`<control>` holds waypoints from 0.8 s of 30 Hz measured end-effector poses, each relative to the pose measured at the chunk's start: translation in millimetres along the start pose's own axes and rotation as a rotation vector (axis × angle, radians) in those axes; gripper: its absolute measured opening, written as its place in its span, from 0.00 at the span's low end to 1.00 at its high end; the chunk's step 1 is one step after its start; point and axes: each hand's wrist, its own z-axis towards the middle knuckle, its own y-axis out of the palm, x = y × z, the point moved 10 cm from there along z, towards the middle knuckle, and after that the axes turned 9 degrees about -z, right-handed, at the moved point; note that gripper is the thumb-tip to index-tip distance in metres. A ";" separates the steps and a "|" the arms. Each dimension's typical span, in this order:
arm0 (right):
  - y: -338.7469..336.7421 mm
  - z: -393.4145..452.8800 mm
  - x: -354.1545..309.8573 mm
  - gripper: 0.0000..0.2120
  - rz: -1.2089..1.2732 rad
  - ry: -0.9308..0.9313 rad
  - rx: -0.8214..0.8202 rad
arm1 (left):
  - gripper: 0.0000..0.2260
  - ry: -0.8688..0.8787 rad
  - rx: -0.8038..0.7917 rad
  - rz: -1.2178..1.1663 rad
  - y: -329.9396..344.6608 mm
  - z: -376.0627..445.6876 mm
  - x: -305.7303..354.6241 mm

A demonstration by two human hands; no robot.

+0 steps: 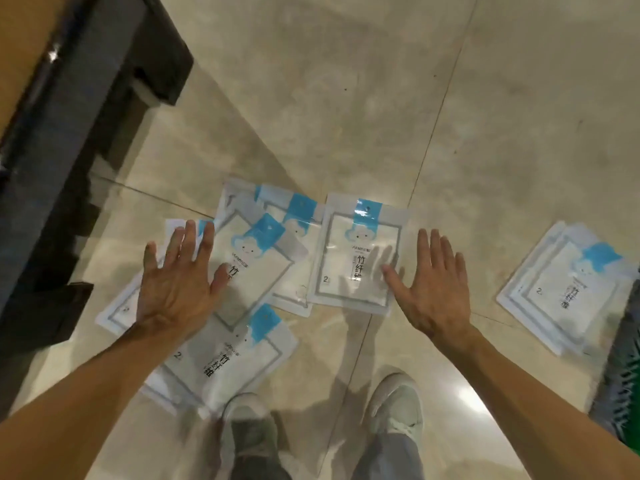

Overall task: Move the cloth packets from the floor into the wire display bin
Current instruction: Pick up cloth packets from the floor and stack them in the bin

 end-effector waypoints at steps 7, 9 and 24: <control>109.5 63.0 3.5 0.62 0.094 0.111 -0.019 | 0.42 0.006 -0.015 -0.164 93.5 70.6 -9.8; 122.4 69.0 4.1 0.63 0.141 0.136 -0.017 | 0.45 -0.010 0.047 -0.241 94.8 79.2 -11.2; 120.3 89.3 1.8 0.30 0.628 0.389 0.023 | 0.37 -0.350 0.013 -0.747 71.8 97.7 -10.4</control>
